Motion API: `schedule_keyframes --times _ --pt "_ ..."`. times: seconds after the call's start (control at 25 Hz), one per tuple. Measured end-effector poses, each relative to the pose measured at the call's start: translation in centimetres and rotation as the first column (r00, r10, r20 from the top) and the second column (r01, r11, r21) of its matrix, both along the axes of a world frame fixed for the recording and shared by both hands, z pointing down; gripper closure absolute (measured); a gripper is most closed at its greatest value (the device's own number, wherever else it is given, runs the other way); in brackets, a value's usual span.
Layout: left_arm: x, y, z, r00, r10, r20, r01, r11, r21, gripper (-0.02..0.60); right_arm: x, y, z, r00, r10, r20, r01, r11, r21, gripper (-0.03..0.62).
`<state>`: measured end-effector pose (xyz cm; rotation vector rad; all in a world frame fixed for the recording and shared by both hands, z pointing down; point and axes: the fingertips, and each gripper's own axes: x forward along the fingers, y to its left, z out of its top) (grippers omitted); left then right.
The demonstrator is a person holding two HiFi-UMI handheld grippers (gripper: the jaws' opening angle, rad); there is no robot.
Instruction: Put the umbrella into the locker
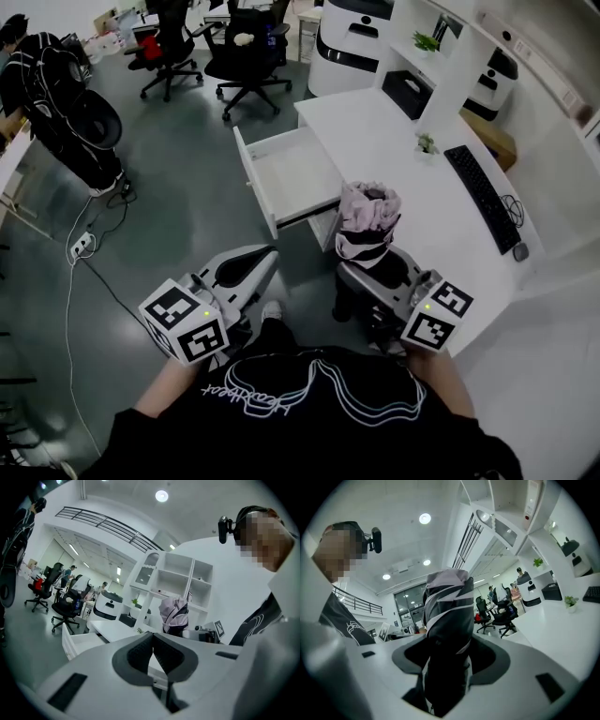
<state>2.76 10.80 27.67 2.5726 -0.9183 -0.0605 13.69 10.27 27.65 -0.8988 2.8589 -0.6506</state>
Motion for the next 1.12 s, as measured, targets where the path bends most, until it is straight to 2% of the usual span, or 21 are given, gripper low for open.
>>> schedule_keyframes --times 0.2,0.4,0.6,0.88,1.12 --pt "-2.4 -7.1 1.5 1.000 0.009 -0.005 -0.009 0.999 -0.050 0.576 -1.7 -6.5 1.0 0.999 0.036 -0.010 -0.036 0.999 -0.040 0.350" --pt "-5.2 -14.0 4.1 1.000 -0.008 0.021 0.009 0.998 -0.066 0.575 -3.7 -12.5 2.2 0.998 0.067 -0.020 -0.069 0.994 -0.082 0.350" --pt "-7.0 -19.2 6.2 1.000 0.013 0.000 -0.013 0.994 -0.107 0.575 -5.5 -17.4 3.8 0.995 0.088 -0.037 -0.091 0.991 -0.097 0.350" --pt "-8.2 -23.5 7.3 1.000 0.025 -0.002 -0.025 0.991 -0.131 0.575 -6.9 -21.3 5.3 0.991 0.111 -0.069 -0.118 0.987 -0.108 0.350" --pt "-7.4 -25.4 8.9 1.000 0.029 0.009 -0.027 0.986 -0.162 0.575 -7.2 -24.0 6.4 0.992 0.096 -0.081 -0.105 0.987 -0.119 0.350"
